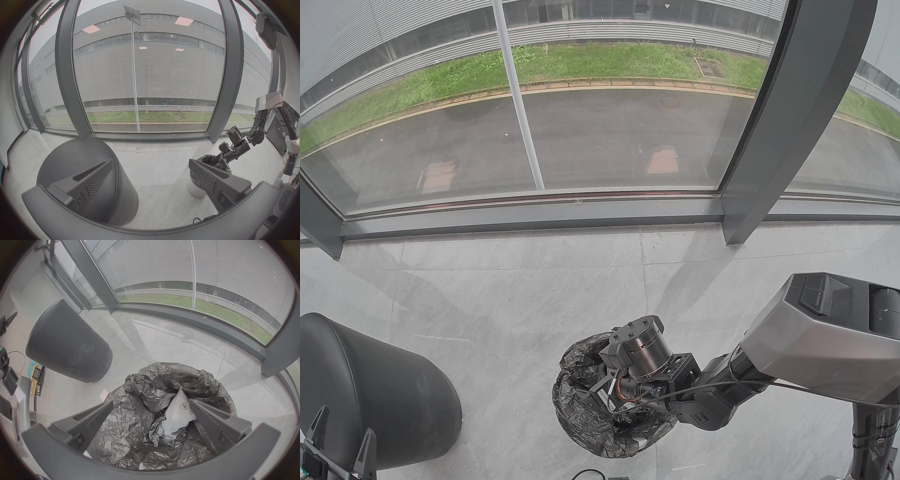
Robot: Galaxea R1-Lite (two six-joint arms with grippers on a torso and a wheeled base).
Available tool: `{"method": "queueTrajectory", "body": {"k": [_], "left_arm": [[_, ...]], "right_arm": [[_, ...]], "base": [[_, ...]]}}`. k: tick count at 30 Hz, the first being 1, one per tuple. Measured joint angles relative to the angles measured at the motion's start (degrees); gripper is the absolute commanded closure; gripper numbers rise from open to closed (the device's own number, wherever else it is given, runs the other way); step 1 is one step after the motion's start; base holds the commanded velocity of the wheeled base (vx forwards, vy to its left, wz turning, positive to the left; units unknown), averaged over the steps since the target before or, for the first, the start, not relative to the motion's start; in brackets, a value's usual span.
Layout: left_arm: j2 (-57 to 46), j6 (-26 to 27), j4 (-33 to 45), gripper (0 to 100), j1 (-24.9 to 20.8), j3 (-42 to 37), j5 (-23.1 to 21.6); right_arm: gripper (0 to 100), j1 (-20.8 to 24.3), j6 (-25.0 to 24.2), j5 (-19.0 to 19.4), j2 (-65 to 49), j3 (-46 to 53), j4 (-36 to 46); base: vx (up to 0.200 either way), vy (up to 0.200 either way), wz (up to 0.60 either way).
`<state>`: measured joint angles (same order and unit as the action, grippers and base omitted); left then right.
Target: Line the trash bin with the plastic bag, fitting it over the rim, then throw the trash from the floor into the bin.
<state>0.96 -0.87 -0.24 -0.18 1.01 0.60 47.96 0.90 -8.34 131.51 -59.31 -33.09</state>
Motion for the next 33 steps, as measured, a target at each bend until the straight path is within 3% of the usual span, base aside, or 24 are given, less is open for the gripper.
{"method": "queueTrajectory", "body": {"k": [5, 6, 25, 33], "left_arm": [[0.00, 0.00, 0.00, 0, 0.00, 0.00, -0.02], [0.00, 0.00, 0.02, 0, 0.00, 0.00, 0.00], [-0.02, 0.00, 0.00, 0, 0.00, 0.00, -0.02], [-0.02, 0.00, 0.00, 0, 0.00, 0.00, 0.00]], "right_arm": [[0, 0.00, -0.28, 0.00, 0.44, 0.11, -0.22], [100, 0.00, -0.26, 0.00, 0.51, 0.13, -0.24], [100, -0.06, 0.05, -0.26, 1.56, -0.50, 0.62], [100, -1.46, -1.50, -0.66, 2.54, -7.58, 12.78]], "base": [[0.000, 0.000, 0.00], [0.000, 0.000, 0.00], [0.000, 0.000, 0.00], [0.000, 0.000, 0.00]]}}
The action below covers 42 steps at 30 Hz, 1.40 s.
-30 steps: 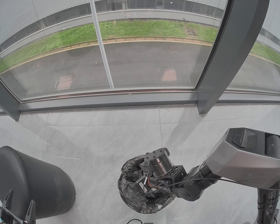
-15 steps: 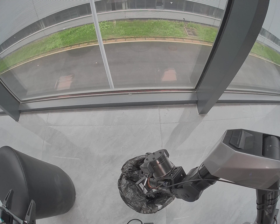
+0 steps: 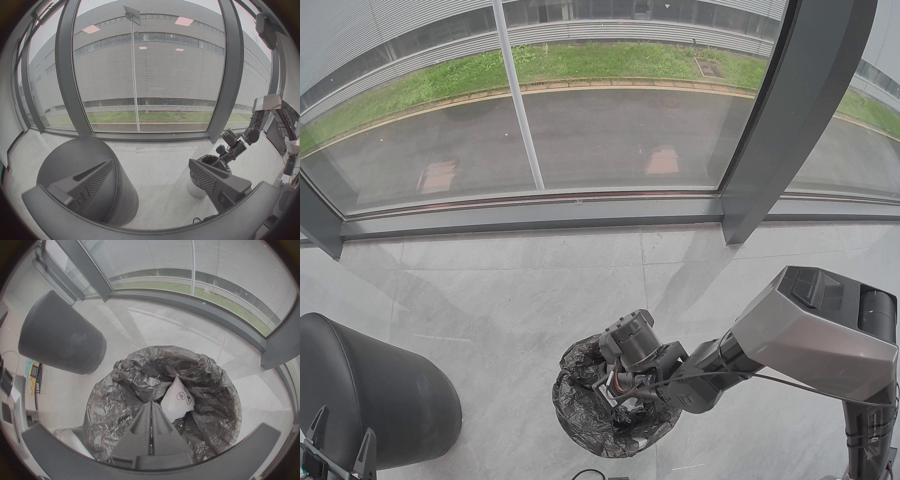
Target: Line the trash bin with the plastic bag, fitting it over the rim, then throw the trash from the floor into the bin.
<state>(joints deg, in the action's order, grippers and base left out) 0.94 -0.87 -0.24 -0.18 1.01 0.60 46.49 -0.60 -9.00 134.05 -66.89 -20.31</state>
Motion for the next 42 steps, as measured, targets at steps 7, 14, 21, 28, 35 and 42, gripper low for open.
{"method": "queueTrajectory", "body": {"k": [7, 14, 21, 28, 35, 42], "left_arm": [[0.02, 0.00, 0.02, 0, 0.00, 0.00, 0.00], [0.02, 0.00, 0.02, 0, 0.00, 0.00, -0.02], [0.02, 0.00, 0.00, 0, 0.00, 0.00, 0.00], [0.02, 0.00, 0.02, 0, 0.00, 0.00, 0.00], [0.02, 0.00, 0.02, 0, 0.00, 0.00, -0.02], [0.02, 0.00, 0.00, 0, 0.00, 0.00, 0.00]], "right_arm": [[100, -1.29, -3.39, -0.17, 2.83, -13.84, 12.68], [100, -2.26, -5.50, -1.26, 8.27, -23.32, 19.05], [100, -3.22, -6.42, -1.48, 11.92, -25.36, 19.42], [100, -4.35, -6.84, -1.48, 14.46, -27.68, 19.41], [100, -5.01, -7.63, -1.69, 16.75, -29.92, 19.55], [100, -5.27, -9.06, -1.93, 17.64, -29.99, 20.20]], "base": [[0.000, 0.000, 0.00], [0.000, 0.000, 0.00], [0.000, 0.000, 0.00], [0.000, 0.000, 0.00], [0.000, 0.000, 0.00], [0.000, 0.000, 0.00]]}}
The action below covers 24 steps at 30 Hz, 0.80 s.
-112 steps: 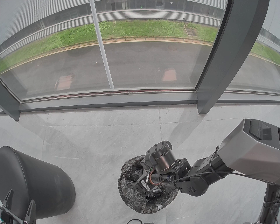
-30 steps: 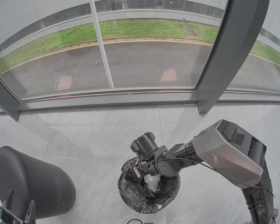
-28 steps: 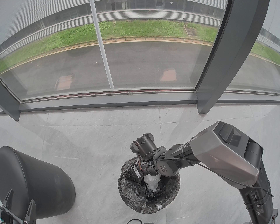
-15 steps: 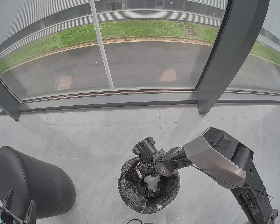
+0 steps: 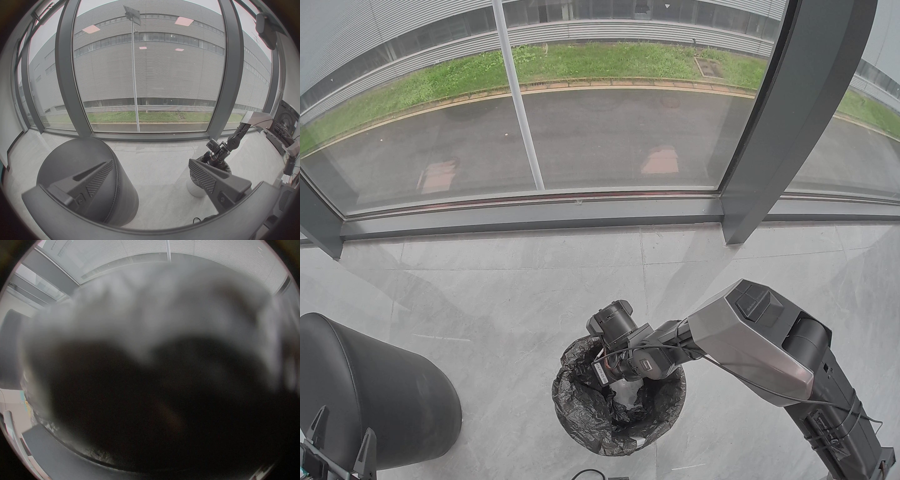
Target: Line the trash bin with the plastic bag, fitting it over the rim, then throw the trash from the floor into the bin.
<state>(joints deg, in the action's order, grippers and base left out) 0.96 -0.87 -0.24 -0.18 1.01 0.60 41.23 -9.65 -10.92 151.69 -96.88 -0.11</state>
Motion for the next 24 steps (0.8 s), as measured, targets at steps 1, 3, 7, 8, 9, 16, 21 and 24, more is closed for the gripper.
{"method": "queueTrajectory", "body": {"k": [1, 3, 7, 8, 9, 16, 21, 24], "left_arm": [[0.00, 0.00, 0.02, 0, 0.00, 0.00, -0.02], [0.00, 0.00, 0.00, 0, 0.00, 0.00, 0.00], [0.00, 0.00, 0.00, 0, 0.00, 0.00, 0.00], [-0.02, 0.00, 0.02, 0, 0.00, 0.00, -0.02], [-0.02, 0.00, 0.02, 0, 0.00, 0.00, 0.00], [0.00, 0.00, 0.00, 0, 0.00, -0.02, 0.00], [-0.02, 0.00, 0.00, 0, 0.00, -0.02, 0.00], [0.00, 0.00, 0.00, 0, 0.00, -0.02, -0.02]], "right_arm": [[100, -0.02, -0.05, -0.05, 0.00, 0.33, 0.40], [100, 0.00, -0.11, -0.10, -0.06, 0.85, 1.08], [100, 0.00, -0.52, -0.29, -0.20, 1.46, 1.30], [100, 0.00, -0.55, -0.38, -0.22, 1.56, 1.33], [100, 0.00, -0.55, -0.46, -0.23, 1.65, 1.33], [100, -0.38, -0.55, -0.68, -0.59, 2.50, 1.52], [100, -0.72, -0.55, -0.68, -1.27, 3.69, 2.13], [100, -0.52, -0.55, -0.67, -2.65, 6.50, 2.10]], "base": [[0.000, 0.000, 0.00], [0.000, 0.000, 0.00], [0.000, 0.000, 0.00], [0.000, 0.000, 0.00], [0.000, 0.000, 0.00], [0.000, 0.000, 0.00], [0.000, 0.000, 0.00], [0.000, 0.000, 0.00]]}}
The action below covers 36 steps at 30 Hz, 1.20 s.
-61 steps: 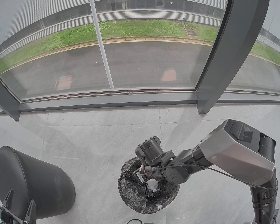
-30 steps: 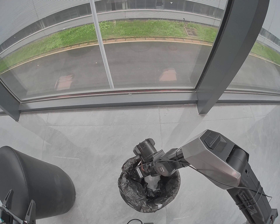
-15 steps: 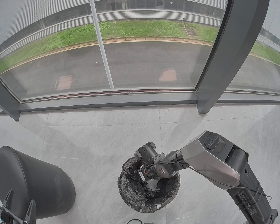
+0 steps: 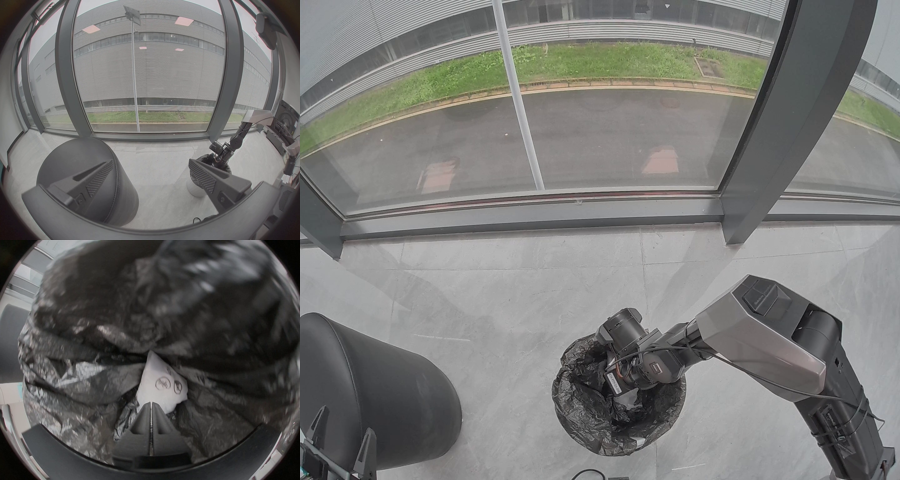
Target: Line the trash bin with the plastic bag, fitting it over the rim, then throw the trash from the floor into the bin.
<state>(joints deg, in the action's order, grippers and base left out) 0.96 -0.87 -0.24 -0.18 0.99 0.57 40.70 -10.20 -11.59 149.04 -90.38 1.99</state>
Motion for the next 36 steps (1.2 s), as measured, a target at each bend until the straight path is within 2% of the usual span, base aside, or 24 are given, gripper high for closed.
{"method": "queueTrajectory", "body": {"k": [7, 13, 23, 32, 36], "left_arm": [[0.00, 0.00, 0.02, 0, 0.00, 0.00, 0.02], [0.00, 0.00, 0.00, 0, 0.02, 0.00, 0.02], [0.00, 0.02, 0.02, 0, 0.00, 0.00, 0.02], [0.00, 0.00, 0.00, 0, 0.00, 0.00, 0.02], [0.00, 0.00, 0.00, 0, 0.00, 0.02, 0.02]], "right_arm": [[100, 1.94, 0.06, -0.04, -4.19, 7.95, -0.27], [100, 3.30, 0.05, -2.28, -5.39, 10.01, -0.22], [100, 4.55, 0.88, -2.06, -4.33, 9.09, 0.30], [100, 4.30, 2.05, -1.89, -4.04, 5.35, 6.68], [100, 4.33, 2.40, -3.56, -3.49, 4.69, 6.81]], "base": [[0.000, 0.000, 0.00], [0.000, 0.000, 0.00], [0.000, 0.000, 0.00], [0.000, 0.000, 0.00], [0.000, 0.000, 0.00]]}}
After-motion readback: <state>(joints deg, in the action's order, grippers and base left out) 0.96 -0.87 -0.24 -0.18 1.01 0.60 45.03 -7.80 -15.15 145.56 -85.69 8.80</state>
